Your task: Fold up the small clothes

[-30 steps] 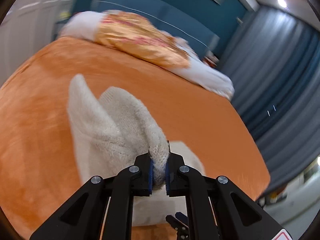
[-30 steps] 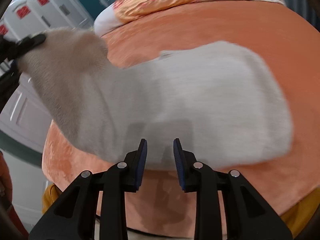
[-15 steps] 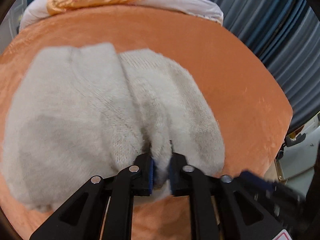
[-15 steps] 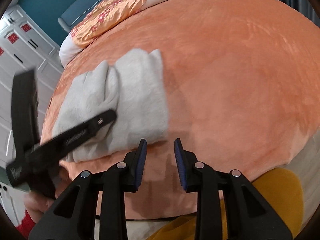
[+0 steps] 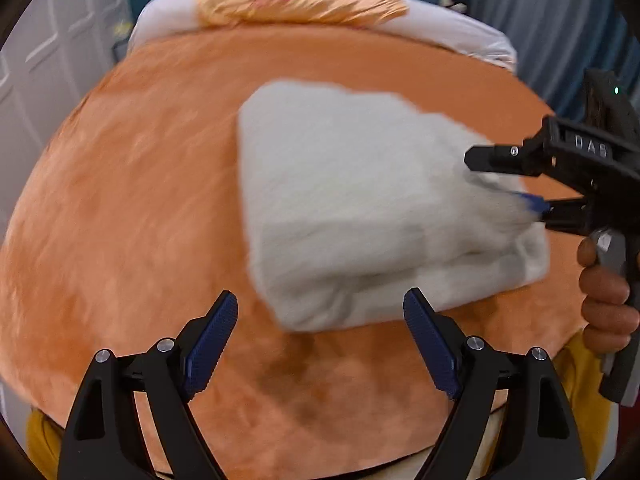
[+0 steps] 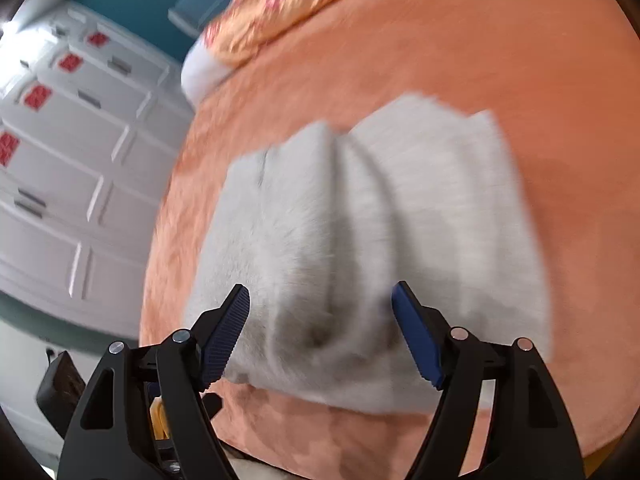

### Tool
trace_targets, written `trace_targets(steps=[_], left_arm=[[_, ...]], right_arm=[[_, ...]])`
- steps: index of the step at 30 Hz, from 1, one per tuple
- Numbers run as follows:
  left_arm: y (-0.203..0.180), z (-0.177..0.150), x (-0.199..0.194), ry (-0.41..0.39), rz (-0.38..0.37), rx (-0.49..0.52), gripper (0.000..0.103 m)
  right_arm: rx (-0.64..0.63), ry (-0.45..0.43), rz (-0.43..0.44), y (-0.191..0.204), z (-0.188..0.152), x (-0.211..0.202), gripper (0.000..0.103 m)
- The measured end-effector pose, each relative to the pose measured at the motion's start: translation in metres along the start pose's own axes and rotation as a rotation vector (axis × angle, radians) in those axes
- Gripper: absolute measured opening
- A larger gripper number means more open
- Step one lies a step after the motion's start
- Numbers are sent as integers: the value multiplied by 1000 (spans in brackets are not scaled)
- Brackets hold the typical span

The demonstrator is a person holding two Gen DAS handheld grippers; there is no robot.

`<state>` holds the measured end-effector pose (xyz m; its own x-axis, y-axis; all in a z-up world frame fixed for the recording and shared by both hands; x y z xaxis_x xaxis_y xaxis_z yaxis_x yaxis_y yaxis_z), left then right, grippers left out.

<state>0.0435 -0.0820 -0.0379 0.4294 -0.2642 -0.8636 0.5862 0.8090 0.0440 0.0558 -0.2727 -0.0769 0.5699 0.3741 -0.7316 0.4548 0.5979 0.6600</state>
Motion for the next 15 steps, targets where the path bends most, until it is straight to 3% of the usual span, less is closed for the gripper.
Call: trace_targets(steps=[2, 4, 6, 8, 10, 12, 13, 15], left_arm=[[9, -4, 9, 15, -5, -29, 82], [12, 1, 19, 15, 3, -37, 82], [15, 3, 28, 18, 2, -51, 78], [21, 5, 33, 32, -49, -79, 46], [23, 2, 30, 32, -117, -114, 34], [18, 5, 24, 10, -130, -95, 21], [14, 6, 21, 0, -128, -85, 19], [6, 8, 25, 15, -123, -77, 15]], right_arm=[[-25, 22, -49, 12, 3, 20, 74], [-58, 22, -81, 23, 5, 28, 63], [-118, -6, -98, 39, 6, 24, 19], [-157, -103, 2, 55, 9, -9, 17], [-160, -199, 137, 63, 11, -60, 16], [-143, -300, 220, 49, 9, -105, 15], [-125, -326, 209, 37, 9, -112, 15], [-71, -334, 75, -7, 15, -100, 15]])
Point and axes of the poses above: each gripper's, at about its wrist camera, not at the fingertips, and x roughly the way its jaws point, y to its left, z to its top, the point moved 1 cm from there along x, roughly the way its jaws point, and after that the axes turned 15 degrees about x, right-handed, at the moved point
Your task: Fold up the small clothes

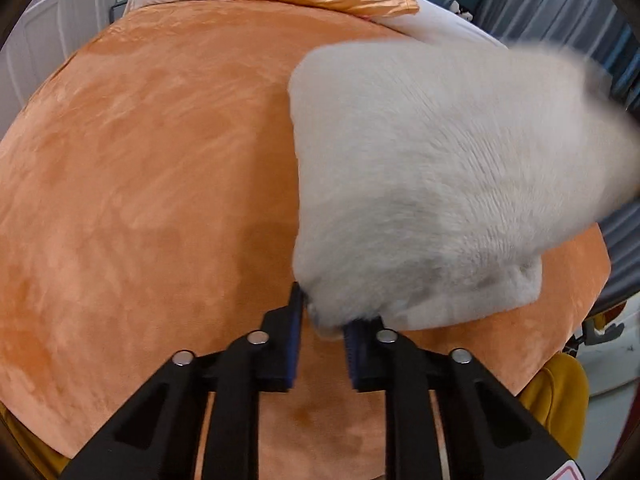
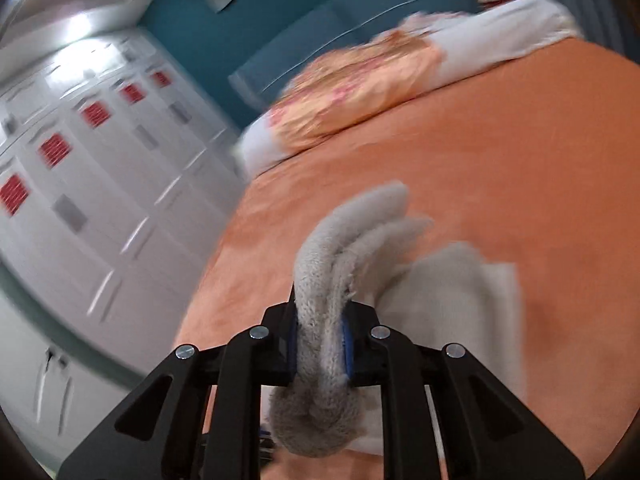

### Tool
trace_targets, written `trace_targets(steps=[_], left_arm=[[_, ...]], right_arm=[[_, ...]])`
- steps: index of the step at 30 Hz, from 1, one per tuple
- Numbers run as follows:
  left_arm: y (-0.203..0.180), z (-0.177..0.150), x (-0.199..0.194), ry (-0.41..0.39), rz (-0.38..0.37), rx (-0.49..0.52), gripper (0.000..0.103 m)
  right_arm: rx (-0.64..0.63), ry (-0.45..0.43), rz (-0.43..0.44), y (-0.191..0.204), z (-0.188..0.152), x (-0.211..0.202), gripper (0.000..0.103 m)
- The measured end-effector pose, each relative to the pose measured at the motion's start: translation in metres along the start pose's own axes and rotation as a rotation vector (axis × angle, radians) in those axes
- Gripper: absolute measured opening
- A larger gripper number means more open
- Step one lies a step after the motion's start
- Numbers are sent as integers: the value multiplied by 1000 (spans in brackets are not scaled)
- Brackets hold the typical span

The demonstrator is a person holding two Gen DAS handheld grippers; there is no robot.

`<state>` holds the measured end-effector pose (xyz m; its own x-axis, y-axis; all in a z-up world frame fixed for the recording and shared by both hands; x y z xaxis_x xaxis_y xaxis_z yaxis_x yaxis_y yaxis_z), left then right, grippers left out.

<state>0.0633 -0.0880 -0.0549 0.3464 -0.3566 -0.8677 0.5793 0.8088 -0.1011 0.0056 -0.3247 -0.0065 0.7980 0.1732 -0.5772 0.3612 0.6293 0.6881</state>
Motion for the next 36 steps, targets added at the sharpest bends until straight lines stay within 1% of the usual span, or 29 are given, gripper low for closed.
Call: trace_targets(steps=[1, 2, 3, 4, 6, 10, 12, 13, 15, 16, 17, 18, 19, 20, 21, 22, 23, 26, 27, 28, 29, 30, 31, 32, 34, 35, 36], left_arm=[[-2, -1, 10, 26, -5, -4, 14], [-1, -5, 17, 47, -6, -9, 13], [-1, -6, 23, 63, -7, -14, 12], [-2, -7, 27, 69, 0, -10, 12], [-4, -6, 26, 65, 26, 4, 12], [-10, -2, 9, 49, 28, 25, 13], [-12, 0, -7, 33, 16, 31, 13], [-13, 0, -18, 13, 6, 29, 13], [-14, 4, -31, -20, -26, 29, 14], [-16, 8, -41, -49, -32, 32, 15], [-18, 11, -47, -66, -33, 35, 21], [-21, 17, -53, -88, -33, 35, 31], [-22, 24, -56, -105, -37, 32, 35], [-24, 30, -57, -120, -41, 29, 41], [-26, 37, -56, -132, -37, 25, 43], [-28, 47, -52, -131, -25, 22, 44], [-33, 50, -48, -129, -23, 23, 44], [-41, 63, -24, -95, 32, 37, 44], [-41, 63, -15, -74, 48, 40, 43], [-40, 65, -7, -49, 55, 42, 41], [-41, 64, 5, -14, 61, 44, 37], [-38, 63, 9, -2, 71, 43, 37], [-39, 61, 11, 1, 82, 46, 37], [-40, 59, 11, -1, 94, 56, 37], [-41, 58, 12, 4, 106, 68, 36], [-42, 57, 14, 8, 111, 73, 36], [-42, 56, 16, 13, 114, 79, 36]], right_arm=[[14, 45, -139, -37, -7, 23, 16], [50, 119, -229, -72, -17, 47, 16], [89, 162, -250, -98, -29, 62, 16], [114, 153, -210, -107, -34, 62, 17], [139, 125, -179, -106, -30, 54, 19], [99, 125, -203, -98, -29, 53, 24], [113, 118, -180, -95, -28, 46, 26], [117, 111, -170, -93, -25, 42, 27], [125, 79, -151, -94, -19, 24, 31], [131, 61, -141, -93, -16, 18, 33], [134, 49, -125, -93, -14, 14, 35], [137, 44, -116, -88, -7, 14, 40], [136, 36, -111, -84, 1, 15, 42], [128, 31, -119, -81, 8, 19, 50], [119, 29, -124, -80, 12, 22, 56], [104, 32, -130, -76, 19, 31, 57], [98, 39, -143, -72, 26, 42, 57], [96, 72, -165, -68, 41, 78, 57], [90, 80, -171, -67, 43, 86, 54], [77, 96, -181, -66, 46, 97, 48], [56, 118, -184, -65, 47, 108, 29], [38, 130, -179, -64, 48, 112, 9], [20, 107, -165, -61, 51, 109, 8], [12, 55, -122, -58, 56, 96, 7], [37, -19, -49, -56, 59, 70, 7], [44, -41, -40, -59, 58, 64, 7], [46, -43, -59, -64, 56, 65, 7]])
Point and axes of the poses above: each gripper's, at about its wrist camera, not at the fingertips, and x roughly the way its jaws point, y to its left, z to its top, the point moved 1 cm from there along x, roughly the way its jaws point, and after that the axes turned 15 degrees about x, right-handed, at the moved point
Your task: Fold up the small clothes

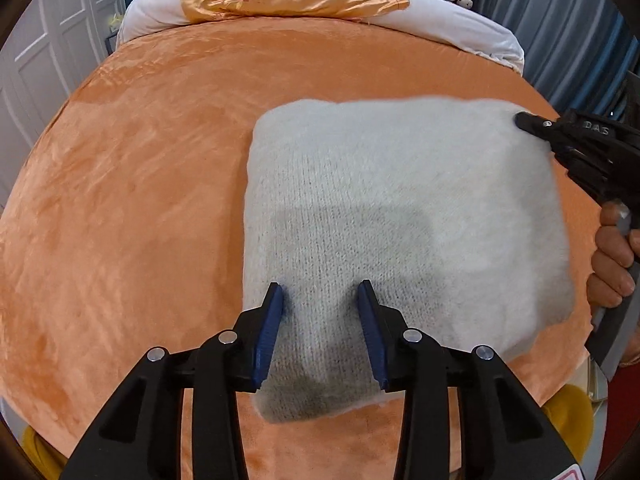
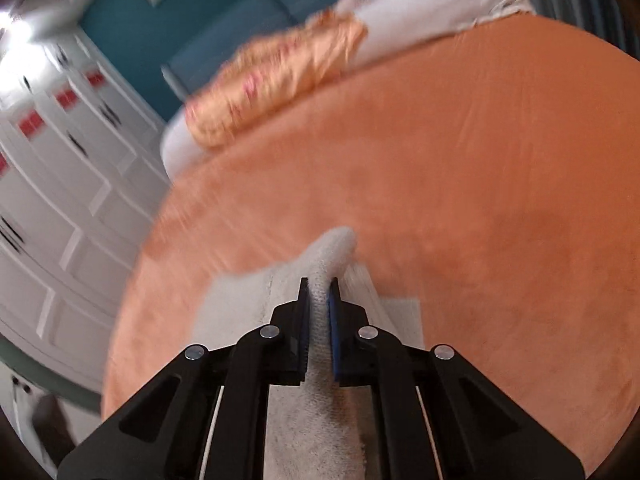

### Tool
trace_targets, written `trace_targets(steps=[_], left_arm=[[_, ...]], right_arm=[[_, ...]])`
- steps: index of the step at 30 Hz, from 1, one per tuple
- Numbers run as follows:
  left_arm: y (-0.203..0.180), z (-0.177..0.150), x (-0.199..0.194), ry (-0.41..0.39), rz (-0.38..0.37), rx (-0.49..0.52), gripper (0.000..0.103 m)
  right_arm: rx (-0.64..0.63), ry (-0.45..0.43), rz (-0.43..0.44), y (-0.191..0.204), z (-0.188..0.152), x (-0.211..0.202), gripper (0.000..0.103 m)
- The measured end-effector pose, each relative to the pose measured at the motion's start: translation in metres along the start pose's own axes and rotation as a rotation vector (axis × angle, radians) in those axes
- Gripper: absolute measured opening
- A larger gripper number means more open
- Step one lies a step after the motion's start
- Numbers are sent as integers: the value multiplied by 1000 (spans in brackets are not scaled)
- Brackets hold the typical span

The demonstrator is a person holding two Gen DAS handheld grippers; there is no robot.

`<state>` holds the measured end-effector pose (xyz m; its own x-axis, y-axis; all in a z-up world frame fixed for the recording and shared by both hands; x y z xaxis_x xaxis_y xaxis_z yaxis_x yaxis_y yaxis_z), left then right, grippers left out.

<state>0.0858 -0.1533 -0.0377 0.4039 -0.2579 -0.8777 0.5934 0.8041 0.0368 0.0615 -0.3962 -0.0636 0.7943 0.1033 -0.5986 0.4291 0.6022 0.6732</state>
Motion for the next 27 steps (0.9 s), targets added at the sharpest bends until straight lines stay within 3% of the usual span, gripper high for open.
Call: trace_targets(steps=[3, 6, 10, 12, 15, 19, 23, 24, 27], left_arm=[[-2, -2, 7, 14, 10, 8, 36], [-4, -2, 7, 18, 29, 17, 36], [-2, -4, 9, 18, 39, 6, 37], [-5, -4, 9, 18, 47, 12, 37], [-7, -5, 9, 15, 54, 16, 37], [-8, -6, 8, 9, 56, 14, 37], [-9, -7, 7, 10, 67, 18, 37], [-10, -8, 7, 10, 69, 19, 37], [-6, -11, 1, 15, 69, 1, 37]], right_arm=[[10, 148, -202, -39, -22, 55, 7], [30, 143, -175, -38, -20, 48, 10], [32, 73, -122, -17, -22, -4, 16], [30, 61, -114, -16, -34, -28, 31], [44, 69, -119, -25, -68, -59, 45], [65, 102, -153, -37, -109, -67, 45], [62, 123, -170, -38, -126, -59, 43], [46, 111, -161, -33, -126, -62, 25], [31, 40, -84, -11, -115, -84, 15]])
Point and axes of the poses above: each gripper's, at about its wrist camera, not at the fingertips, and x roughly the way its jaws point, y to its left, z to its top, the point moved 1 cm from there along x, roughly the way its jaws point, and after that the axes turned 15 degrees about x, right-handed, at the moved point
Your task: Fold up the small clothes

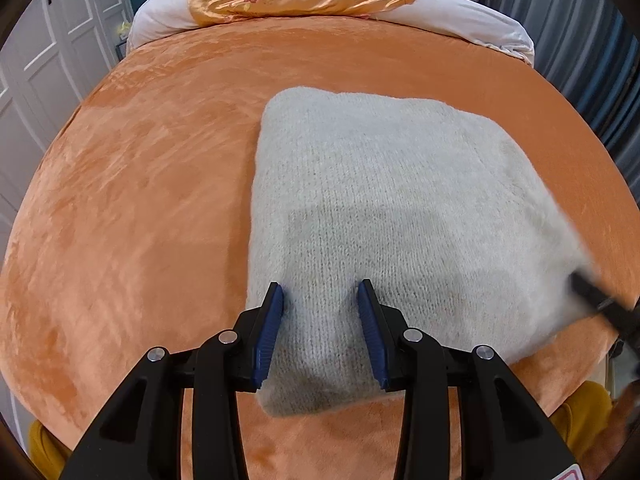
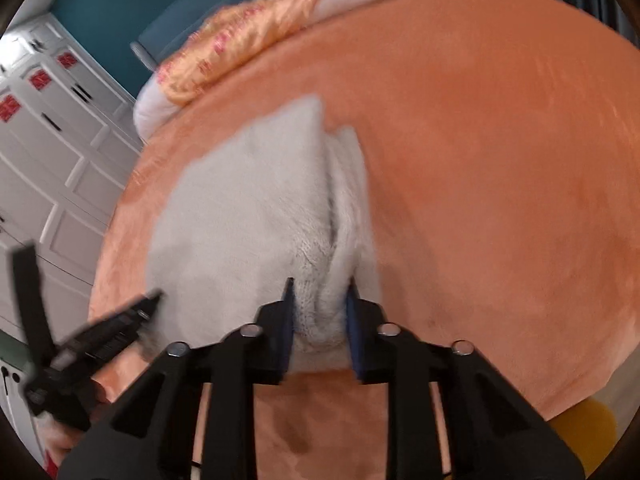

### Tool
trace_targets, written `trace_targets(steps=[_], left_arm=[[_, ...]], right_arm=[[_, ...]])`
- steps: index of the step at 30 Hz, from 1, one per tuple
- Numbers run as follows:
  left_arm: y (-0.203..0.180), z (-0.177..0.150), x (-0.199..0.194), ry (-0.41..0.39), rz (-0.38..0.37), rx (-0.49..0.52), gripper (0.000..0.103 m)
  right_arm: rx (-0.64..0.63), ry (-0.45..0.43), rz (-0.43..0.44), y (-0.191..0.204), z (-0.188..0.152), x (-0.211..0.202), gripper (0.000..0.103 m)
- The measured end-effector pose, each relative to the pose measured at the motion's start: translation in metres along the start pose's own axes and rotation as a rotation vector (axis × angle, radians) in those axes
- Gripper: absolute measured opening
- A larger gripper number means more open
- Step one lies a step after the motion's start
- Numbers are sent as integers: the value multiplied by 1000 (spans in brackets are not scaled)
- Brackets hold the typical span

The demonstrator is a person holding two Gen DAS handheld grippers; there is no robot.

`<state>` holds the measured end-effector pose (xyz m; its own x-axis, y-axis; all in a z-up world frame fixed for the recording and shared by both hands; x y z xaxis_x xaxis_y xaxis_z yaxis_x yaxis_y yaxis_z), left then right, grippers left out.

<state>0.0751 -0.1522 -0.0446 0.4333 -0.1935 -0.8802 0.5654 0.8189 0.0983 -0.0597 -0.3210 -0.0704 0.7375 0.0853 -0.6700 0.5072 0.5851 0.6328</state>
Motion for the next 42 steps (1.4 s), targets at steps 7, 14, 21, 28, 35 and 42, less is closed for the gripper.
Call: trace_targets(steps=[7, 14, 21, 28, 35, 42], left_arm=[[11, -14, 0, 17, -9, -33, 38], [5, -14, 2, 10, 30, -14, 41], [5, -13, -3, 11, 32, -17, 42], [6, -13, -3, 14, 29, -24, 42], [8, -16, -1, 17, 35, -13, 45], [13, -14, -16, 9, 9, -54, 45]], right_arm=[[-38, 30, -146, -18, -14, 12, 13], [83, 85, -131, -36, -14, 20, 20], [-21, -5, -110, 16, -9, -30, 22], [-204, 99, -119, 70, -33, 14, 20], [-253, 181, -209, 55, -60, 59, 18], [-212, 189, -124, 86, -43, 39, 21]])
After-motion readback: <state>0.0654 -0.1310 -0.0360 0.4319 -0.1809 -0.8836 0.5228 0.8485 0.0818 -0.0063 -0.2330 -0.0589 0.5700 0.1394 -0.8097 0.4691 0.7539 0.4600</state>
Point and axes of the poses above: each gripper's, at about its wrist camera, not at the fingertips, and x roughly the way its jaws point, y to its left, z to its top, the point moved 1 cm from there along x, roughly the way its jaws point, and after that the axes turned 15 degrees about x, right-handed, at the moved point
